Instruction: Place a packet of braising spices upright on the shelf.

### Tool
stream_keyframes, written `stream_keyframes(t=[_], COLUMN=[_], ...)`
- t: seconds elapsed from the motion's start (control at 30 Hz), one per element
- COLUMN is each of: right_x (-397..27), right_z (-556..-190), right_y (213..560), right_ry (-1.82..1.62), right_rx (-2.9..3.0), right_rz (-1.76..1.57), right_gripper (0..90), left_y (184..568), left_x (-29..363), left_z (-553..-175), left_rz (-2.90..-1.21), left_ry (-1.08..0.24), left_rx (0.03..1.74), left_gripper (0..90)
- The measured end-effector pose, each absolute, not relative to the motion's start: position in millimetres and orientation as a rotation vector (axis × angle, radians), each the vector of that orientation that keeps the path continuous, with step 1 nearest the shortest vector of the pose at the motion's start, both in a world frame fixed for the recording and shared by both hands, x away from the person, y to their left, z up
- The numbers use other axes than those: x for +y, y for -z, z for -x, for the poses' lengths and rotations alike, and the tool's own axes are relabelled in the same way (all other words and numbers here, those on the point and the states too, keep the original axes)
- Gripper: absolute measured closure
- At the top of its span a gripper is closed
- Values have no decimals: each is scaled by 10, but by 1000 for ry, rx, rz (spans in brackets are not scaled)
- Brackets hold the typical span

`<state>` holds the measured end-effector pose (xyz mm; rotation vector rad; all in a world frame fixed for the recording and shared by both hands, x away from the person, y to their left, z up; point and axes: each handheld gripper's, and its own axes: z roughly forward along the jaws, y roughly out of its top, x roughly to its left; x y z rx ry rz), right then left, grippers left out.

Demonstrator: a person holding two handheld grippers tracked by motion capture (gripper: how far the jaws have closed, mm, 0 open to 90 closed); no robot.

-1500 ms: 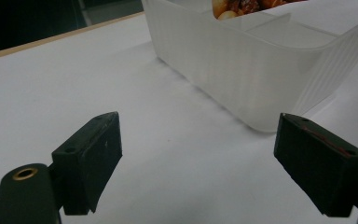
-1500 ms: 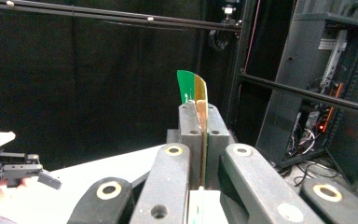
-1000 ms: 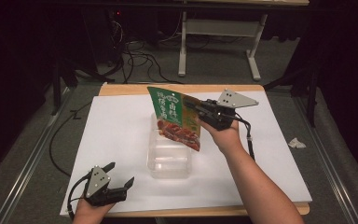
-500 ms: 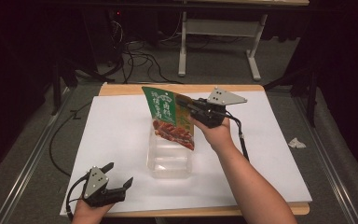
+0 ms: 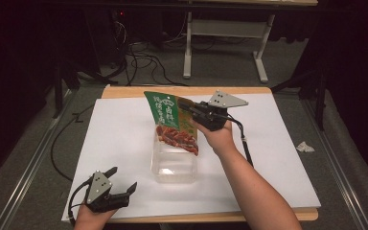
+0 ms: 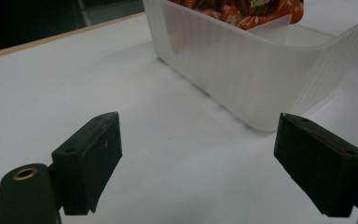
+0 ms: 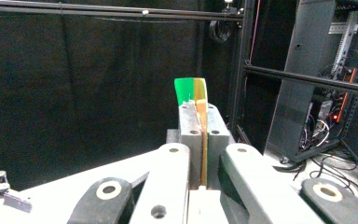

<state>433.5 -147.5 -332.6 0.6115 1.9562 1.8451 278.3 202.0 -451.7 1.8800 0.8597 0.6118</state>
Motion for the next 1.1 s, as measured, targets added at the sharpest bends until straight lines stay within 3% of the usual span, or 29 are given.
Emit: stream_keyframes(t=[1.1], right_x=[-1513], right_z=[-4321], right_y=[3503], right_ry=[-1783], right_rx=[1988], right_rz=[-640], right_gripper=[900], left_y=[4521], left_x=[2003], left_z=[-2786], left_rz=[-1889], left_ry=[-611], left_rx=[853], left_gripper=[156])
